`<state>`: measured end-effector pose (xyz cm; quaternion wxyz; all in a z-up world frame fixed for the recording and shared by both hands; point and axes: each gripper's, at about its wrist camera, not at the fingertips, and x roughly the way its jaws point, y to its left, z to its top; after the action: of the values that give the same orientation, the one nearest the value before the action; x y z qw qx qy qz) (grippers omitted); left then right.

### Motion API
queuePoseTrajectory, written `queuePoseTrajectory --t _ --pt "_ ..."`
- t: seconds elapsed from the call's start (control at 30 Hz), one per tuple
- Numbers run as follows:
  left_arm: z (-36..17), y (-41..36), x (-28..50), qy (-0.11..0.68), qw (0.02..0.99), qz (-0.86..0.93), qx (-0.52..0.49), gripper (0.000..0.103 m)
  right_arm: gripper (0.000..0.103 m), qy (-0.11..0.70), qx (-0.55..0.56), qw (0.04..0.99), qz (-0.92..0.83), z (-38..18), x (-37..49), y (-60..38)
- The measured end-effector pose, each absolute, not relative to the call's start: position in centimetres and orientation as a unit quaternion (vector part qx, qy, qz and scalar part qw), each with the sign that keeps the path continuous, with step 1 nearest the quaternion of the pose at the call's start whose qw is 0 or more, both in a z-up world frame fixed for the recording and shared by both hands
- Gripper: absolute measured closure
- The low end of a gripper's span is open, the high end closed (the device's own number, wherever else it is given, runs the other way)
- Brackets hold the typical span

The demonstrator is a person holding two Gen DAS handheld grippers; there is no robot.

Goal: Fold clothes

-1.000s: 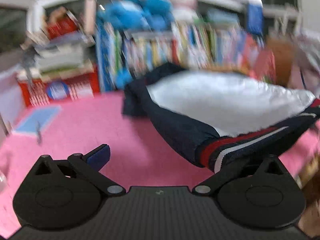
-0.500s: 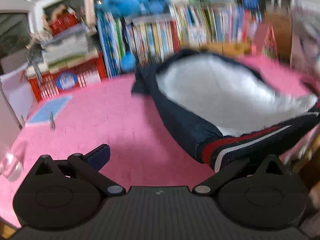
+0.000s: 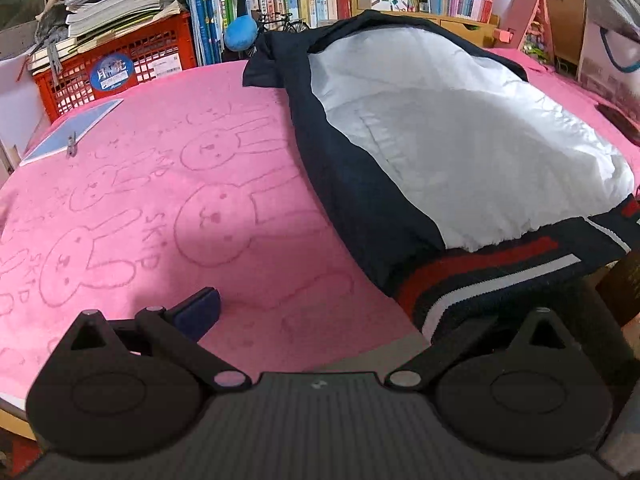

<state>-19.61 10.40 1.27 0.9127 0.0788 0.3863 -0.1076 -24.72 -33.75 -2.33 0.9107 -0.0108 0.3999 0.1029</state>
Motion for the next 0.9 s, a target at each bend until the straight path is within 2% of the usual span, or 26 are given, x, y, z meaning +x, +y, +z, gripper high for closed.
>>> queuePoseTrajectory --t 0.1,0.23,0.27,0.5,0.6,0.7,0.77,0.83,0.87,0.9 --pt "1.8 10.2 -21.1 0.384 0.913 -0.114 0.08 0.0 0.032 0.418 -0.004 0.898 0.136 -2.1 -24.8 -34.7" --pt "2.8 10.4 -21.9 0.378 0.91 -0.136 0.104 0.0 0.001 0.403 -0.013 0.877 0.263 1.7 -25.9 -36.0" --pt "2.9 10.3 -22.0 0.377 0.909 -0.142 0.109 0.0 0.0 0.386 -0.016 0.872 0.3 3.0 -26.0 -36.3" --pt "1.2 7.7 -22.0 0.383 0.897 -0.161 0.152 0.0 0.0 0.261 -0.032 0.885 0.383 8.7 -18.3 -33.6" --pt "1.3 7.4 -22.8 0.378 0.894 -0.173 0.167 0.0 0.0 0.259 -0.005 0.883 0.392 8.3 -11.9 -27.4" --pt "2.2 8.5 -23.9 0.376 0.895 -0.16 0.177 0.0 0.013 0.296 0.021 0.858 0.419 6.6 -6.0 -18.7" --pt "3.0 10.0 -24.9 0.378 0.898 -0.134 0.181 0.0 0.034 0.334 0.016 0.841 0.425 5.1 -3.2 -13.1" --pt "4.4 11.8 -25.9 0.379 0.905 -0.092 0.173 0.0 0.034 0.368 -0.02 0.825 0.428 3.5 -2.0 -8.4" --pt "5.3 12.9 -26.4 0.375 0.91 -0.073 0.161 0.0 0.029 0.37 -0.048 0.821 0.432 2.9 -2.2 -6.5" --pt "6.3 14.1 -26.8 0.37 0.915 -0.056 0.149 0.0 0.029 0.344 -0.09 0.825 0.439 2.8 -3.3 -5.3"
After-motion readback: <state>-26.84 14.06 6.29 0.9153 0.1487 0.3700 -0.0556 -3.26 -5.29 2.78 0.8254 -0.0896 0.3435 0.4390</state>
